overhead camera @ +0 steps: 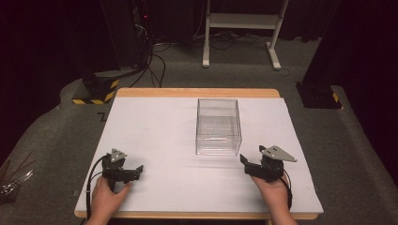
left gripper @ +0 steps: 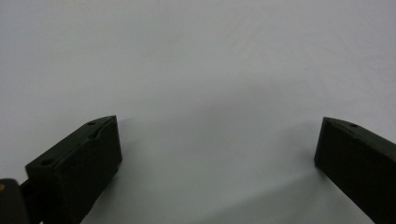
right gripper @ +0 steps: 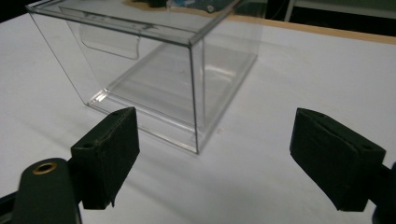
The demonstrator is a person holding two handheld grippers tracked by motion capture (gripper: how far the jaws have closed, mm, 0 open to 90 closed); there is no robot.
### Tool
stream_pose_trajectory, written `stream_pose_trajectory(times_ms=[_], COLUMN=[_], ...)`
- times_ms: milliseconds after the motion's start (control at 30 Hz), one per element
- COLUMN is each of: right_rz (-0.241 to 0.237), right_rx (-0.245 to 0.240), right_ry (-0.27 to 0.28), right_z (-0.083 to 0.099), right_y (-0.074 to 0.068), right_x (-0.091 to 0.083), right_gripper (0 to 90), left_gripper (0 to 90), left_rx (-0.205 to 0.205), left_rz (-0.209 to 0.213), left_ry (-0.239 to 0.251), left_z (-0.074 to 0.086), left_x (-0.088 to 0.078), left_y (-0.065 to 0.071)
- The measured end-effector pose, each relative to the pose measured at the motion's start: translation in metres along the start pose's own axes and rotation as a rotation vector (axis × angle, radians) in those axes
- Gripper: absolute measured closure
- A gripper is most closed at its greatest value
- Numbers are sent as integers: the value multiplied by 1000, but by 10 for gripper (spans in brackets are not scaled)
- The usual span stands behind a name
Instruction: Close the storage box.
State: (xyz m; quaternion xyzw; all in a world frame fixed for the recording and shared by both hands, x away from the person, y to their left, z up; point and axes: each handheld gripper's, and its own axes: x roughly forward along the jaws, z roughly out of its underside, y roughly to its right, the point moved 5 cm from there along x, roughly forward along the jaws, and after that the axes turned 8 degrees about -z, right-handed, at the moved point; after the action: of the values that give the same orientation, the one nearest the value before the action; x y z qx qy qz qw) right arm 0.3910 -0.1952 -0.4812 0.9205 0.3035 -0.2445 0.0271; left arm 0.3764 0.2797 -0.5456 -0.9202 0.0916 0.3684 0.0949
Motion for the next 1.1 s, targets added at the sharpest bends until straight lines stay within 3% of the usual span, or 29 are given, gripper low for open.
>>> stream_pose_trajectory(times_ms=[300,533,567,600,633,1100], right_rz=[55,50,41,41,57,58], right_rx=[32,47,42,42,10,2], right_ry=[-84,-170,-227,-227,-293,-284], right_z=[38,54,60,60,62,62], right_y=[28,35,34,34,31,30], right_x=[-19,-14,-7,-7,-1,-1], right_gripper=[149,142,148,148,146,160], left_gripper=[8,8,8,8,9,8], left_rx=[-3,-3,-4,0,-3,0], left_rz=[1,0,1,-1,1,0], left_ry=[0,1,0,0,0,0], left_z=[0,0,0,0,0,0], left_x=[0,0,0,0,0,0], left_y=[0,0,0,0,0,0])
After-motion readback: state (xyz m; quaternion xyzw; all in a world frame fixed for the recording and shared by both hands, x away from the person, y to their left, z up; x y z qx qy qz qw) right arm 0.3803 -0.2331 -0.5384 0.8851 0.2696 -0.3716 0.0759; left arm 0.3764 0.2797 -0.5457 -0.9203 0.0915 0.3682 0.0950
